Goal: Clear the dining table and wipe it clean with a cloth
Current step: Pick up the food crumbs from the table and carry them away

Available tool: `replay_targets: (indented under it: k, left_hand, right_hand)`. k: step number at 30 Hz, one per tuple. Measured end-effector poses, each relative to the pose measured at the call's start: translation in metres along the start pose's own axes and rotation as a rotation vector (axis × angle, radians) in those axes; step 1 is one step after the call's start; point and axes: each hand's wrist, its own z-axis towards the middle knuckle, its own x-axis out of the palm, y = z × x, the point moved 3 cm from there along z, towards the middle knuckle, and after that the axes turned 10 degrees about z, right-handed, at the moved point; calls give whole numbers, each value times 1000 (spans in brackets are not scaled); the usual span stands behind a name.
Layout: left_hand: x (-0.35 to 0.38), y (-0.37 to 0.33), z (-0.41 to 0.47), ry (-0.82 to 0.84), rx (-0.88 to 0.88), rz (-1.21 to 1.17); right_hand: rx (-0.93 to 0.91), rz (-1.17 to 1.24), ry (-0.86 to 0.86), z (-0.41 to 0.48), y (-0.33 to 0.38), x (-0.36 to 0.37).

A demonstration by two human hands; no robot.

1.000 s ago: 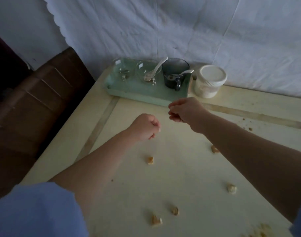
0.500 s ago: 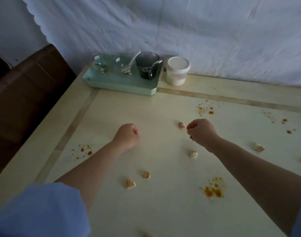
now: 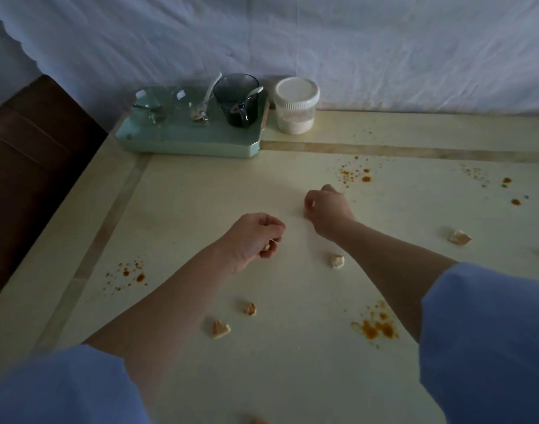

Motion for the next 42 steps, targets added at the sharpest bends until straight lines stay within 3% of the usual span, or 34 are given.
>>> replay_targets:
  k: [4,11,15,22,25,28,29,31,35,39,42]
  left_hand:
    - [-14,16,-22,-16,37,265]
    - [-4,46,-55,-86,25,890]
    - [0,67,-65,-115,-53,1137]
    - [5,74,-67,-117,-4,1044]
    - [0,67,-74,-164,60,638]
    - [-14,72,-87,-147,5,172]
    - [-20,76,-92,-144,-12,158]
    - [-29,85,-98,-168,-32,345]
    - [-30,104,-108,-221,-61,885]
    - [-21,108,-108,-311,-43,1042]
    - [-16,106,-108,-354,-55,1104]
  right_hand:
    - [53,24,2,-13,3,6]
    - [158,507,83,-55,2,-10]
    - [159,402,87,-78,-12,-22]
    - [144,211,121,-92,-38,-15]
    - [89,108,132,-94,-36,-7]
    - [47,12,109,-97,-32,-2]
    - [44,5,100,-98,-30,-2]
    - [65,49,83,-100,-25,-1]
    - [148,287,160,-108,-9,6]
    - [339,956,317,-132,13,11]
    - [438,1255,514,-157,23,13]
